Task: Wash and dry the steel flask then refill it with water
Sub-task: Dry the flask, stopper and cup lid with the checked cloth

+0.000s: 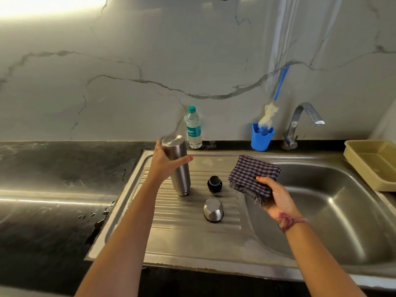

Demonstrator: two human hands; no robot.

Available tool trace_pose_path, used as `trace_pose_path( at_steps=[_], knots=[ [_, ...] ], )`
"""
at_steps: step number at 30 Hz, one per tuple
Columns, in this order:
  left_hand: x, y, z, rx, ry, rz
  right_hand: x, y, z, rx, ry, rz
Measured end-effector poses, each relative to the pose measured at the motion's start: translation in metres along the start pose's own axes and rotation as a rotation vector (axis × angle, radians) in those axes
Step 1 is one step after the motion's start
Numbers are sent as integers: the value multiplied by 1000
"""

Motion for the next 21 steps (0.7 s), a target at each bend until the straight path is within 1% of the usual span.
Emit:
trace_pose_path(
  at_steps=[3,6,13,21],
  knots=[
    [1,20,18,-129,-87,42,0,-5,-1,98,3,-26],
    [4,36,29,-154,-136,22,-2,-10,1,133,10,-30],
    [4,52,36,-179,-150,-122,2,-27,12,188,3,-50],
    [14,57,25,-157,-148,-148,-1,-34,34,169,-23,-83]
  ],
)
Point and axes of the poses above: each hand's wrist, its own x-axis towards the middle knuckle, its own y-axis out of the palm, z = x × y, the point moved 3 cm from there along x, towards the middle knuckle, and after that the axes turned 14 degrees about x, right-handed, at the moved point
